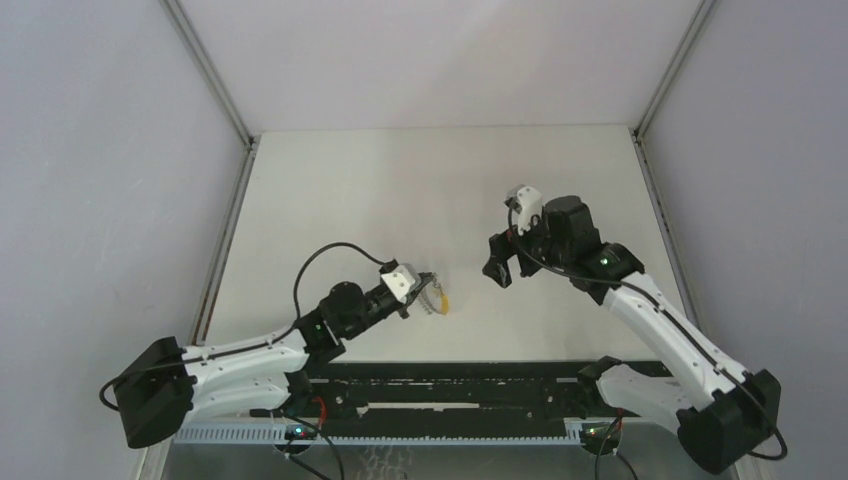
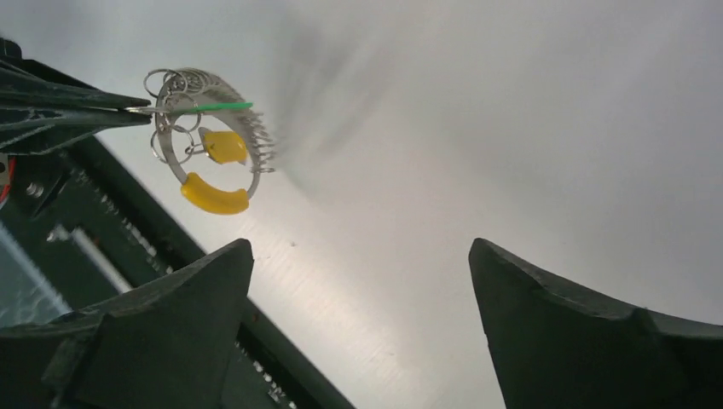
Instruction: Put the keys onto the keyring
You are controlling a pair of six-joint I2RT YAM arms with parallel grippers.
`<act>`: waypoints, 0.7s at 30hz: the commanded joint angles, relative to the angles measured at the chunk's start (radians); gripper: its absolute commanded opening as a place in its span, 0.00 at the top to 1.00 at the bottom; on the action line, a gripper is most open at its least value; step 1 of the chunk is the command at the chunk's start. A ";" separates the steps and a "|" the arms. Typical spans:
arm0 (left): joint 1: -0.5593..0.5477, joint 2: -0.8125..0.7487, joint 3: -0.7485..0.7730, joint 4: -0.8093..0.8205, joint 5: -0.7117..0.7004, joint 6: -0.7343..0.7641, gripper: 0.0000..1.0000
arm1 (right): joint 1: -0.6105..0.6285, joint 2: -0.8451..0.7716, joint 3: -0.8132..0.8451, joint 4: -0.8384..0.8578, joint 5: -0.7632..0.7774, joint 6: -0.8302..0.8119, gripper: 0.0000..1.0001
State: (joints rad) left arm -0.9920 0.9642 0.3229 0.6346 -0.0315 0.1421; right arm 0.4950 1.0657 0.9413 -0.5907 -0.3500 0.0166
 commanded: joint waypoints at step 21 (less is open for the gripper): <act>0.260 0.754 0.644 -0.355 -0.052 -0.157 0.85 | -0.047 -0.330 -0.370 0.371 0.408 0.250 0.00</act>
State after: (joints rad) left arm -0.7422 1.6302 0.8448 0.3248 -0.1375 0.0246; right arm 0.4534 0.7601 0.5869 -0.2806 -0.0185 0.2432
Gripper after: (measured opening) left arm 0.123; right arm 0.997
